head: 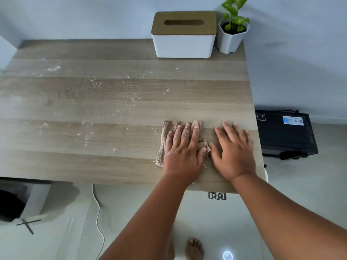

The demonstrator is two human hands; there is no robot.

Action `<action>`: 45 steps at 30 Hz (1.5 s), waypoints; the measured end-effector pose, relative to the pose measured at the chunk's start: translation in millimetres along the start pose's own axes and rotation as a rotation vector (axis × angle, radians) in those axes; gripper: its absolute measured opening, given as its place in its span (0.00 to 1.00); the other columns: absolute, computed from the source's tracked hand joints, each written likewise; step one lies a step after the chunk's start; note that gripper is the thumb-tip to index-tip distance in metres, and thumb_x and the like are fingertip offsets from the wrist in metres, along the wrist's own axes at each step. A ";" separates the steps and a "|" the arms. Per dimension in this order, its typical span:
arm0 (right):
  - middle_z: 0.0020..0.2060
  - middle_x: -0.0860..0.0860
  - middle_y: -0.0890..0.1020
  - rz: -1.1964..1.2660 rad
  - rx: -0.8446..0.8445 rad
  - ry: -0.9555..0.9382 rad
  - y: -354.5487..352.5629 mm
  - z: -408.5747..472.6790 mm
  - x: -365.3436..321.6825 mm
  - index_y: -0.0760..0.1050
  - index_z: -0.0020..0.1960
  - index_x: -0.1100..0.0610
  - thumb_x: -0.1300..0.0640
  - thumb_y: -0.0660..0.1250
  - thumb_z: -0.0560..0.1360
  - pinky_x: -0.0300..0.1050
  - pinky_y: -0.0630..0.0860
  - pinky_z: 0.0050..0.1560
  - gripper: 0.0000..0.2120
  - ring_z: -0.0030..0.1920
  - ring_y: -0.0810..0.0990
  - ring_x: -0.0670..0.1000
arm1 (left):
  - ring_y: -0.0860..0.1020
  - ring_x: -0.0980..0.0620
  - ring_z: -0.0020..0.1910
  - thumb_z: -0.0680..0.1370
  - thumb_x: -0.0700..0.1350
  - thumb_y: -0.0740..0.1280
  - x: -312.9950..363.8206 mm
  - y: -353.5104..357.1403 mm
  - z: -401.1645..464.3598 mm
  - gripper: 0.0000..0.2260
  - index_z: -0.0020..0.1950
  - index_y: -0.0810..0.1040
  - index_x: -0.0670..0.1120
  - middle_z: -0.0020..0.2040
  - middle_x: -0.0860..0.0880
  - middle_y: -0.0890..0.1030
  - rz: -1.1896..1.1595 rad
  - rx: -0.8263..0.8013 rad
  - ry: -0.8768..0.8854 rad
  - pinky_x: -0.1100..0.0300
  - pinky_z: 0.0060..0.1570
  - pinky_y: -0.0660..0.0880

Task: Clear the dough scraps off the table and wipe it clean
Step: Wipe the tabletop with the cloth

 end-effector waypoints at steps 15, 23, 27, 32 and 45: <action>0.84 0.49 0.55 -0.056 -0.127 0.027 8.9 2.7 -0.2 0.57 0.82 0.44 0.36 0.47 0.80 0.64 0.46 0.81 0.32 0.83 0.50 0.57 | 0.45 0.40 0.83 0.77 0.77 0.47 -107.8 -26.8 -10.7 0.39 0.83 0.50 0.60 0.85 0.44 0.50 0.159 -0.067 -0.211 0.32 0.78 0.42; 0.84 0.48 0.48 -0.073 -0.173 0.073 14.2 18.8 -3.9 0.51 0.83 0.42 0.36 0.47 0.78 0.66 0.41 0.81 0.34 0.84 0.45 0.58 | 0.43 0.39 0.83 0.76 0.77 0.42 -104.6 -30.1 33.2 0.39 0.83 0.49 0.60 0.84 0.43 0.48 0.121 -0.053 -0.284 0.30 0.76 0.41; 0.84 0.48 0.49 -0.022 -0.170 0.162 15.9 50.1 -13.1 0.53 0.82 0.42 0.38 0.49 0.76 0.69 0.41 0.80 0.34 0.84 0.44 0.57 | 0.41 0.37 0.82 0.75 0.78 0.41 -103.9 -28.6 58.3 0.39 0.83 0.44 0.61 0.84 0.41 0.47 0.142 -0.069 -0.256 0.28 0.75 0.41; 0.84 0.49 0.49 -0.045 -0.162 0.184 18.3 86.2 -16.1 0.54 0.82 0.43 0.39 0.47 0.76 0.70 0.44 0.79 0.34 0.83 0.46 0.58 | 0.41 0.35 0.82 0.74 0.79 0.42 -107.3 -24.4 95.4 0.41 0.83 0.44 0.61 0.84 0.41 0.47 0.130 -0.071 -0.213 0.26 0.74 0.40; 0.84 0.48 0.47 -0.068 -0.188 0.178 18.9 91.6 -20.9 0.51 0.83 0.46 0.36 0.47 0.78 0.70 0.42 0.79 0.36 0.84 0.43 0.56 | 0.37 0.33 0.81 0.73 0.79 0.42 -112.8 -20.4 183.5 0.42 0.83 0.43 0.60 0.83 0.38 0.44 0.114 -0.079 -0.174 0.24 0.73 0.41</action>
Point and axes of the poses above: each hand's wrist, its own z-axis towards the middle knuckle, its own y-axis out of the palm, x = y × z, the point moved 5 cm from there along z, towards the middle knuckle
